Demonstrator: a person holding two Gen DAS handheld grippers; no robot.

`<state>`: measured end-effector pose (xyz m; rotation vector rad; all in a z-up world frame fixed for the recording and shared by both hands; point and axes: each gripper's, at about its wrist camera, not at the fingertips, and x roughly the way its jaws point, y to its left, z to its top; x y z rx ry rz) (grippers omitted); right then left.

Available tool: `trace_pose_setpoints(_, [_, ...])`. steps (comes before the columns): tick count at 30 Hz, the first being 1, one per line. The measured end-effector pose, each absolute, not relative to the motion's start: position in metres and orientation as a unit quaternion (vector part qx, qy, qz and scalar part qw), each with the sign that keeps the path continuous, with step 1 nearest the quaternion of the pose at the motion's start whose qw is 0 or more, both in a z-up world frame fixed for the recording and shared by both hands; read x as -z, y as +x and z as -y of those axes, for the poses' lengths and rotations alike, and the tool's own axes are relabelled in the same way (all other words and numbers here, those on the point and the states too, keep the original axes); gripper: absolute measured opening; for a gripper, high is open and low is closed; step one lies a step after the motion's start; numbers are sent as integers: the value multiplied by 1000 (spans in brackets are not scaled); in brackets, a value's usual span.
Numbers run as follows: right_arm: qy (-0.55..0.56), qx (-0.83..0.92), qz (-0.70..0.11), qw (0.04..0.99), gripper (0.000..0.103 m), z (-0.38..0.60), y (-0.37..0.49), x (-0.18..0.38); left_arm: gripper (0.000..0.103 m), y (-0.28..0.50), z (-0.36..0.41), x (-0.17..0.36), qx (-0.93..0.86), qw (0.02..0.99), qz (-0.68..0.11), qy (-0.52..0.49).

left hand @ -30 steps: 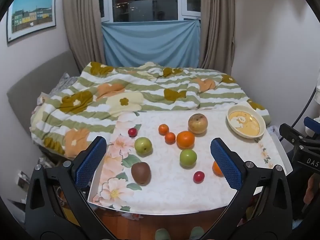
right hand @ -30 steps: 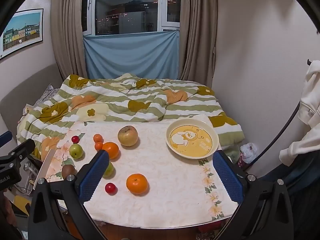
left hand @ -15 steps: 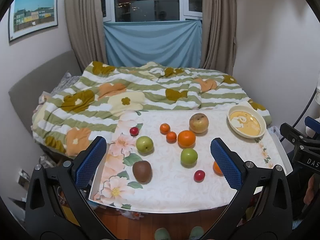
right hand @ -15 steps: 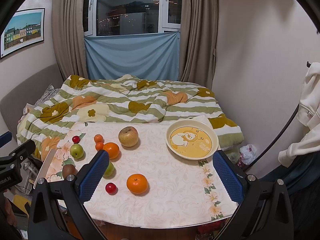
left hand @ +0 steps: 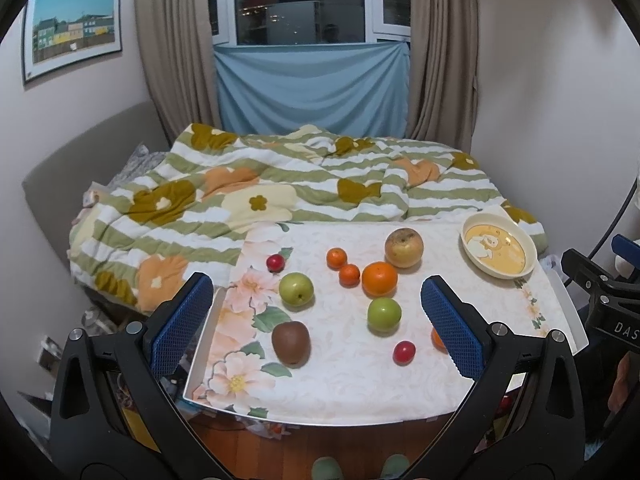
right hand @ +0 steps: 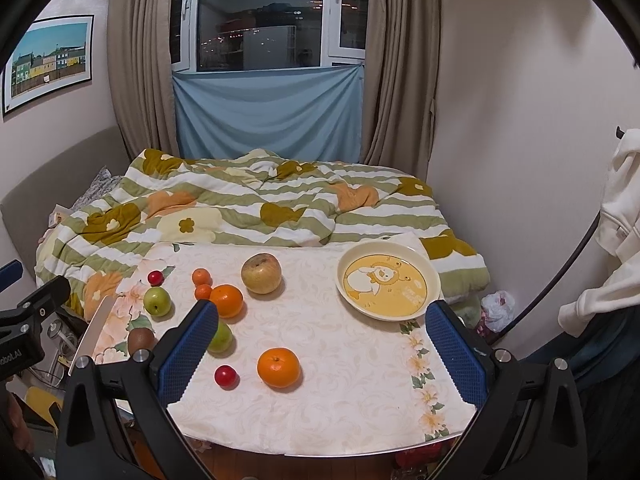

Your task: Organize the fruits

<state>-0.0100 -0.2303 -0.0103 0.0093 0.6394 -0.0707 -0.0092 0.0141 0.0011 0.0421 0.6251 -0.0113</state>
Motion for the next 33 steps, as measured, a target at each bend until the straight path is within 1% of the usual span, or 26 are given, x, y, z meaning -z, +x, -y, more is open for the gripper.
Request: trace_pose_setpoints(33, [5, 26, -313, 949, 103, 214, -7, 12, 103, -6, -21, 0, -5, 950, -311, 20])
